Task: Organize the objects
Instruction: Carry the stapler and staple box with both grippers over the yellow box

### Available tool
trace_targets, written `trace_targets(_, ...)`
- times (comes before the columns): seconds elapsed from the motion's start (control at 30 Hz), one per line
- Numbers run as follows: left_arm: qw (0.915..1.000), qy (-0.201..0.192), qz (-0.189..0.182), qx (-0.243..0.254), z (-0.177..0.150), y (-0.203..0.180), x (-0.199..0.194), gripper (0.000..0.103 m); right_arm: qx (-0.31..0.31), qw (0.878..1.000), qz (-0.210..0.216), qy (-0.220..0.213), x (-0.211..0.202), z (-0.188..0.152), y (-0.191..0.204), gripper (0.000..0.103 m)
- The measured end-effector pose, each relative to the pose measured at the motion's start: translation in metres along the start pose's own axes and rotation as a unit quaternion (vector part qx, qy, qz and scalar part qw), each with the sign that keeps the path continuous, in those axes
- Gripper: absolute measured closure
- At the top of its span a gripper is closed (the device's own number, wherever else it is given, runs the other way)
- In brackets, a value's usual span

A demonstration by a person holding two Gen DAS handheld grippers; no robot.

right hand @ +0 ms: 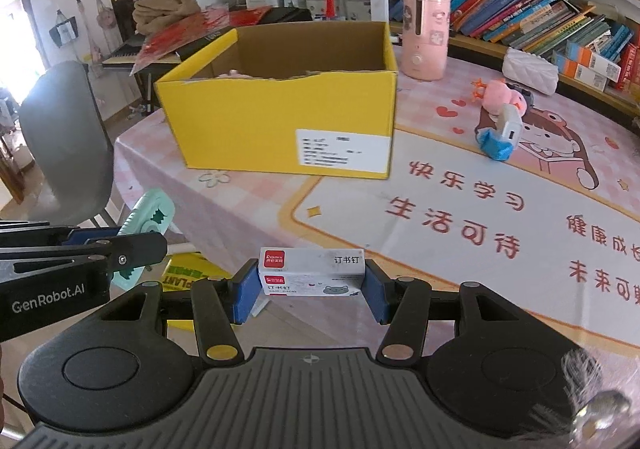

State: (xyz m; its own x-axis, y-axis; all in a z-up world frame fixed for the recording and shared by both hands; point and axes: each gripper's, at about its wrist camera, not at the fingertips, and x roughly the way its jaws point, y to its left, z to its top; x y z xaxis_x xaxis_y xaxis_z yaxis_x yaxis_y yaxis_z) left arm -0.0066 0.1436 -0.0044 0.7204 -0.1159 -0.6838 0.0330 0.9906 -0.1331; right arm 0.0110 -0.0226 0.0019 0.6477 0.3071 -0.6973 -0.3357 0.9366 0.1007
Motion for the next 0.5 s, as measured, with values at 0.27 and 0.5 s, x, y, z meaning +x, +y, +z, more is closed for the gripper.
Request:
trace_targets(0.27, 0.9999, -0.01, -0.01, 0.001, 0.0, 0.012, -0.007, 0.086, -0.005, 1.0, -0.01, -0.006, -0.004, 0.0, 0.018, 0.052)
trace_targets(0.5, 0.9997, -0.02, -0.017, 0.0, 0.003, 0.016, -0.009, 0.086, -0.011, 1.0, -0.02, -0.011, -0.007, 0.005, 0.024, 0.052)
